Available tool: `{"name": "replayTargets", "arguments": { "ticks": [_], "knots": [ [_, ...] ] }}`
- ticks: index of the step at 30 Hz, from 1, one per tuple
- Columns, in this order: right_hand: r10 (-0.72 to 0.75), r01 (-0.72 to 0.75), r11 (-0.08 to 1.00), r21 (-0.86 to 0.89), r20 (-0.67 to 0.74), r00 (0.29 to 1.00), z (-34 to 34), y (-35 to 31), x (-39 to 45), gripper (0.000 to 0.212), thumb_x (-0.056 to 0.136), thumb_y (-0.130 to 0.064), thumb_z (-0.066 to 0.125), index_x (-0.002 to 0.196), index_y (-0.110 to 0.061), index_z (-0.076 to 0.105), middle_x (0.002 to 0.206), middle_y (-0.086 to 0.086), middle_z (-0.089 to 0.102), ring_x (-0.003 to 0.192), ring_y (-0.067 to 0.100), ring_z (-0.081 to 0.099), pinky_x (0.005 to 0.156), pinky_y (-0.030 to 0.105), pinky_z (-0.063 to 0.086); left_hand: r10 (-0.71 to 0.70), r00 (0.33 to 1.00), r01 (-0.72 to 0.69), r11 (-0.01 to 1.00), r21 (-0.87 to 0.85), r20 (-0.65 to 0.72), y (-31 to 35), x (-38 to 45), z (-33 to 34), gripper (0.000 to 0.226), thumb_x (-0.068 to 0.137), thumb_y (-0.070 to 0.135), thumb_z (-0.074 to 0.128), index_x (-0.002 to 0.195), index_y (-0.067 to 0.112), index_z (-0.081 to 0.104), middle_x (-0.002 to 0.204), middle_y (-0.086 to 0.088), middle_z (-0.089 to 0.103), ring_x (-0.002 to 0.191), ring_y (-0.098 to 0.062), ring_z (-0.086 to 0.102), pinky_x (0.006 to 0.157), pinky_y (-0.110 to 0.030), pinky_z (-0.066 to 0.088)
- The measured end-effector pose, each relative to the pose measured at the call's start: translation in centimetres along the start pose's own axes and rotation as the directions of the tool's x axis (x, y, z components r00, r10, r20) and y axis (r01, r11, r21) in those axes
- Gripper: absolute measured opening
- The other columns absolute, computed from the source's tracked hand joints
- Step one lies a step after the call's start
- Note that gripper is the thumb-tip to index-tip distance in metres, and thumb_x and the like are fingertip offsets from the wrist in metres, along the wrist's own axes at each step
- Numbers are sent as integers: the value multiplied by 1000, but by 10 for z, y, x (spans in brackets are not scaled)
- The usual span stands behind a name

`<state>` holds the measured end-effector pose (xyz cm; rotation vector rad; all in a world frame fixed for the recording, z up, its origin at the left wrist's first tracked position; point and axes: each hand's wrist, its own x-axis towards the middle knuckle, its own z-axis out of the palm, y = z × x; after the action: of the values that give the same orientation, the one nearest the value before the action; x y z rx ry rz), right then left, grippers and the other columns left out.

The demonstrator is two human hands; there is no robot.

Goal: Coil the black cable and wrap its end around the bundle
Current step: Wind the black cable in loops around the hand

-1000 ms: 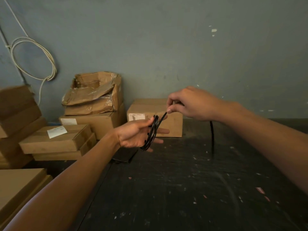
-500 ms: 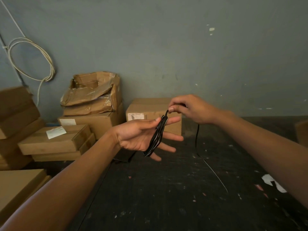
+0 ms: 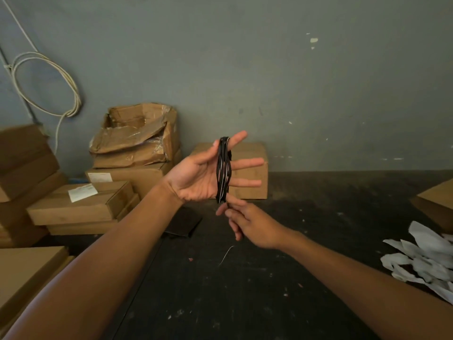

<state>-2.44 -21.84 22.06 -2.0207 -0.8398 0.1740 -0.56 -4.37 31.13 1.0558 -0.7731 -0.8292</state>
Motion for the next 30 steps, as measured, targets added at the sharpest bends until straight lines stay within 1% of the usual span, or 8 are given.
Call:
{"name": "replayTargets", "arguments": {
  "ticks": [7, 10, 14, 17, 20, 24, 27, 30],
  "knots": [
    [38, -35, 998, -51, 76, 996, 19, -17, -7, 27, 105, -31, 33, 123, -25, 52, 72, 5, 46, 64, 20, 49, 61, 35, 57, 89, 966, -94, 996, -8, -243, 3, -3, -24, 49, 102, 50, 19, 151, 45, 24, 159, -15, 28, 140, -50, 29, 101, -75, 27],
    [26, -20, 994, -110, 57, 998, 16, -27, -12, 29, 105, -29, 34, 124, -23, 54, 72, -1, 47, 59, 12, 49, 56, 29, 52, 108, 932, -111, 994, 9, -346, 0, -10, -34, 49, 101, 51, 23, 150, 46, 28, 157, -14, 35, 137, -49, 36, 99, -74, 33],
    [-30, 29, 973, -229, -1, 1000, 3, -41, -12, 29, 104, -26, 38, 116, -16, 63, 80, -12, 56, 76, 2, 55, 72, 25, 47, 102, 903, -98, 995, 30, -418, -5, -14, -40, 50, 98, 52, 26, 148, 47, 29, 155, -12, 38, 136, -48, 40, 98, -73, 35],
    [-24, 22, 953, -302, -3, 1000, -9, -46, -11, 26, 102, -27, 42, 110, -19, 66, 109, -11, 65, 94, 8, 60, 83, 30, 49, 63, 886, -43, 998, 55, -459, -8, -17, -44, 50, 98, 53, 26, 147, 49, 31, 153, -10, 42, 134, -46, 44, 100, -72, 35],
    [-25, 22, 915, -403, -2, 1000, -22, -50, -10, 23, 101, -29, 45, 104, -21, 67, 93, -11, 66, 78, 6, 59, 70, 29, 47, 28, 868, 21, 996, 92, -496, -12, -19, -46, 48, 99, 53, 24, 146, 49, 32, 151, -9, 46, 132, -43, 48, 103, -70, 34],
    [-21, 6, 846, -533, -22, 1000, -43, -57, -5, 24, 100, -35, 45, 98, -21, 65, 93, 2, 70, 84, 20, 64, 78, 45, 54, -27, 843, 95, 991, 99, -537, -18, -21, -49, 47, 100, 51, 26, 147, 47, 34, 151, -10, 45, 133, -43, 46, 105, -61, 38],
    [-42, 1, 820, -572, -58, 997, -62, -67, -1, 24, 99, -36, 47, 95, -22, 65, 88, 1, 68, 79, 21, 63, 76, 43, 54, -65, 835, 150, 982, 112, -547, -23, -23, -47, 46, 100, 48, 30, 146, 44, 38, 148, -10, 50, 136, -41, 43, 87, -49, 56],
    [-64, 5, 774, -633, -70, 995, -80, -81, 2, 20, 99, -36, 48, 90, -29, 65, 73, -6, 64, 68, 20, 61, 65, 35, 50, -125, 838, 235, 961, 144, -531, -30, -26, -46, 45, 99, 50, 33, 142, 48, 42, 146, -5, 52, 136, -39, 43, 95, -59, 47]
  ]
}}
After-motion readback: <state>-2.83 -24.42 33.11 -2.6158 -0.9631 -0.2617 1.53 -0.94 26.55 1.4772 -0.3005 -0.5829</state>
